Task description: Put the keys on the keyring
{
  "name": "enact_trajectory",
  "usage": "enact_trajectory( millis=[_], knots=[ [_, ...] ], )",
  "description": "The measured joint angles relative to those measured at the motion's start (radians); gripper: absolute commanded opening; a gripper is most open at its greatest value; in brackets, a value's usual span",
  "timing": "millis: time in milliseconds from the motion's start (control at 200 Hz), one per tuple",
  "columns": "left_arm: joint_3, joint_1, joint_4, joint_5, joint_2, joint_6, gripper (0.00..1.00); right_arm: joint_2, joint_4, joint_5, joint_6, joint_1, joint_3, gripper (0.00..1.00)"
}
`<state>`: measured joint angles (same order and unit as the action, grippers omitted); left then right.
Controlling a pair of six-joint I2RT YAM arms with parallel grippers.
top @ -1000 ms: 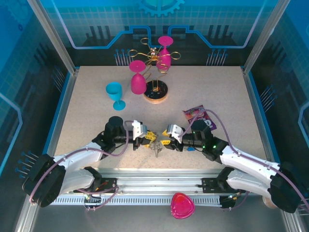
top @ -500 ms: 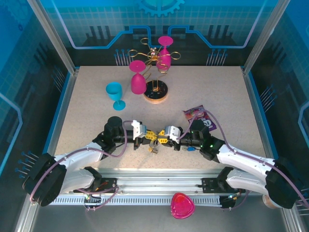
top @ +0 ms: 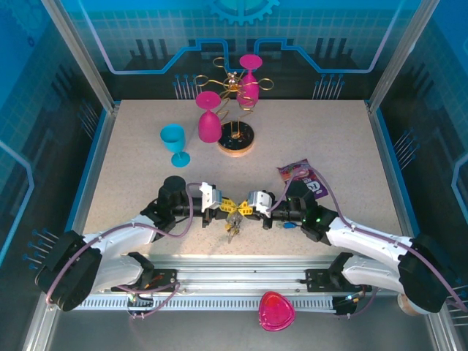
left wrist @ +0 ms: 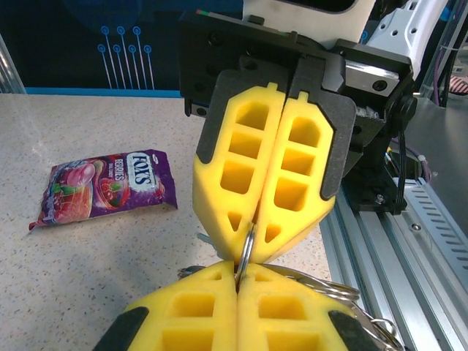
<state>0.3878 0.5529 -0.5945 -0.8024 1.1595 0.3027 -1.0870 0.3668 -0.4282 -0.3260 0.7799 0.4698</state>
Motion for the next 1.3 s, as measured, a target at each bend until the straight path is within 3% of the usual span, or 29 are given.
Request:
enact_trajectory(
  millis=[140,310,860,1301],
  knots=[
    [0.0,0.002,0.022,0.006,0.0,0.021,0.14,0.0,-0.032,0.001,-0.014,0.0,0.008,0.0],
    [0.009,0.007,0.112,0.047,-0.01,0.068,0.19,-0.016,-0.184,0.012,-0.058,0.002,0.084,0.0],
    [0.049,0.008,0.283,0.1,-0.064,0.17,0.23,-0.158,-0.723,0.157,-0.202,0.07,0.444,0.0],
    [0.049,0.008,0.31,0.126,-0.096,0.178,0.22,-0.199,-0.874,0.19,-0.245,0.092,0.538,0.0]
  ],
)
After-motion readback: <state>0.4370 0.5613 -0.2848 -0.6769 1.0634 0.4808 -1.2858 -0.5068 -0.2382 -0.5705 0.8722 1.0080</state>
